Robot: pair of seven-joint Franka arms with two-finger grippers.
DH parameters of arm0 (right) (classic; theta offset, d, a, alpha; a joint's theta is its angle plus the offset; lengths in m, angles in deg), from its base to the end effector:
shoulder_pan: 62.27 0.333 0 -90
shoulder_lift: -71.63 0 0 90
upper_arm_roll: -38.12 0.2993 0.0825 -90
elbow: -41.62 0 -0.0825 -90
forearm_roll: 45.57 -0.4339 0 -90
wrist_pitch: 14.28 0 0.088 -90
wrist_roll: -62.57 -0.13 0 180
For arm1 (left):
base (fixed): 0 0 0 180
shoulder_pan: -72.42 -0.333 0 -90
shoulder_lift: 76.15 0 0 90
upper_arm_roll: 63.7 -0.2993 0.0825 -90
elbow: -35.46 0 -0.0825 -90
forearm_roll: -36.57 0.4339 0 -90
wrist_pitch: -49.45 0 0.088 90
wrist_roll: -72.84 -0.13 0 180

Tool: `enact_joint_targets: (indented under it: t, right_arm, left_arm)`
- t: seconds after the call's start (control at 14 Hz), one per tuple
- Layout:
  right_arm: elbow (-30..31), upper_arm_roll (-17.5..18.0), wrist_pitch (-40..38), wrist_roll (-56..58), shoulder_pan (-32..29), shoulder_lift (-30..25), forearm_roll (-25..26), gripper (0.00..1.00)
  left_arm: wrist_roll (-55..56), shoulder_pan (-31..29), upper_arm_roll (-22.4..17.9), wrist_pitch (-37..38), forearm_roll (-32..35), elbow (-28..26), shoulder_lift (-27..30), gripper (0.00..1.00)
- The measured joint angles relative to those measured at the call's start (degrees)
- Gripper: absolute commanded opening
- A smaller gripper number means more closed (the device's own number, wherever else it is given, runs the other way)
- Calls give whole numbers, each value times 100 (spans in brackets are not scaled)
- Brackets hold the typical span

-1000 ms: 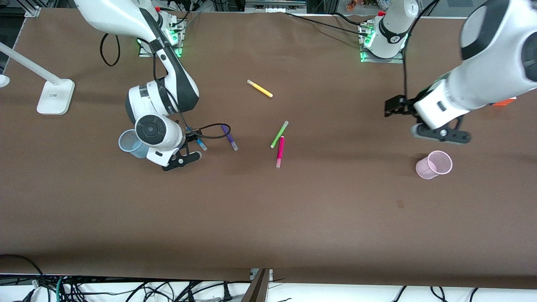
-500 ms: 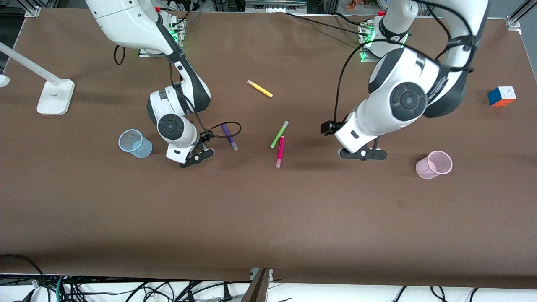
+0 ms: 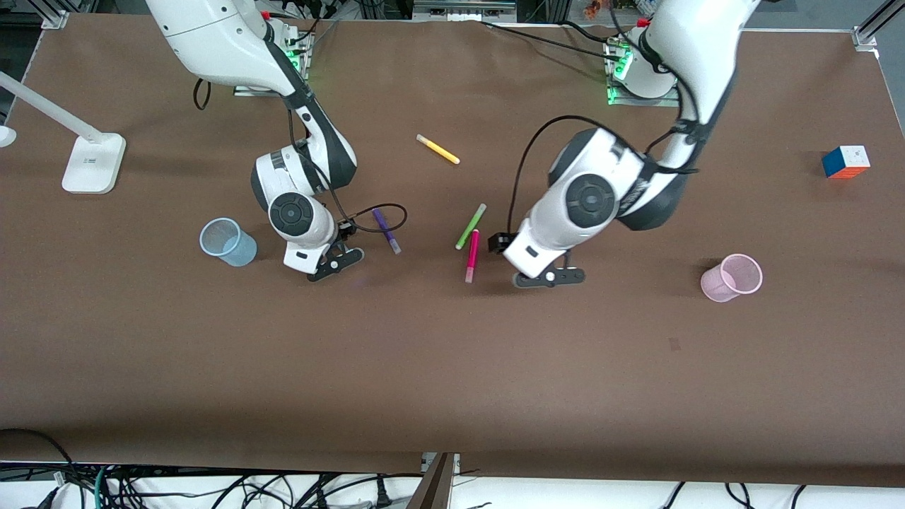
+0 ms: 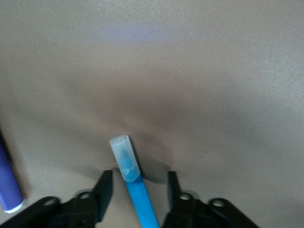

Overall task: Place pink and blue markers in matching cups
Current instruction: 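Lift the blue marker with the right gripper while the left gripper grasps the pink marker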

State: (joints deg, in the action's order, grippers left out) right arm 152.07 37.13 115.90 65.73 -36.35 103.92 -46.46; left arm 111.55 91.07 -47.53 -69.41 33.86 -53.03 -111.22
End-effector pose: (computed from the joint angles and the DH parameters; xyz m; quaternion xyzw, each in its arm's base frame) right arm 0.5582 0.2596 0.1006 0.9654 0.2366 -0.1075 0.0200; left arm 0.6055 -0.4005 0.2382 0.9921 0.0677 -0.0846 0.0632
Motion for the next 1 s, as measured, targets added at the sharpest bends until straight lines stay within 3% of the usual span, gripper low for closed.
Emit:
enact_joint_targets:
  t: [0.21,0.57,0.79,1.0]
  right_arm:
    - [5,-6,67,3,-3,30,12,0]
    - [-163,-40,127,362,-15,-89,15,0]
    - [-648,-206,-955,1535,-284,-526,-22,0]
    - [-1171,-258,-2237,3439,-932,-909,-448,0]
  left_arm:
    - [381,243,-14,-337,110,9,-455,95]
    - [707,408,-26,-917,187,39,-890,94]
    - [730,534,-44,-1246,192,46,-1116,92]
    - [731,825,-295,-1392,196,120,-1286,88]
